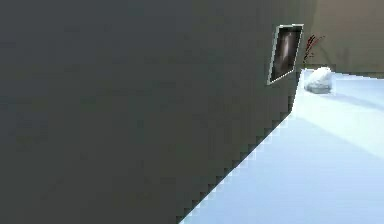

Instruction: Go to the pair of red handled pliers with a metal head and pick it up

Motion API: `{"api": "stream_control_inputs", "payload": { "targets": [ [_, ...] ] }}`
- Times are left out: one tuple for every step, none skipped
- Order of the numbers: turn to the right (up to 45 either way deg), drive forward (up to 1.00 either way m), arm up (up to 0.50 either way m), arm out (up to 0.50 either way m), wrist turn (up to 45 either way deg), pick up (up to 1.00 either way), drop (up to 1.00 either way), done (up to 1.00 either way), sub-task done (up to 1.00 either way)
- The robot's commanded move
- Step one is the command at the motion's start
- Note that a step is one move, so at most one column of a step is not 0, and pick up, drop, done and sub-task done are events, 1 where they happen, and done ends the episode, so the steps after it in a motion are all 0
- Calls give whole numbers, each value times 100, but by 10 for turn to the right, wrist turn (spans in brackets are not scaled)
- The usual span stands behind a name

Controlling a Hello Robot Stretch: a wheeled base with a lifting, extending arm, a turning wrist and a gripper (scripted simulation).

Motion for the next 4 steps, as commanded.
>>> {"api": "stream_control_inputs", "payload": {
  "targets": [
    [390, 0, 0, 0, 0, 0, 0, 0, 0],
    [0, 100, 0, 0, 0, 0, 0, 0, 0],
    [0, 100, 0, 0, 0, 0, 0, 0, 0],
    [0, 100, 0, 0, 0, 0, 0, 0, 0]
  ]
}}
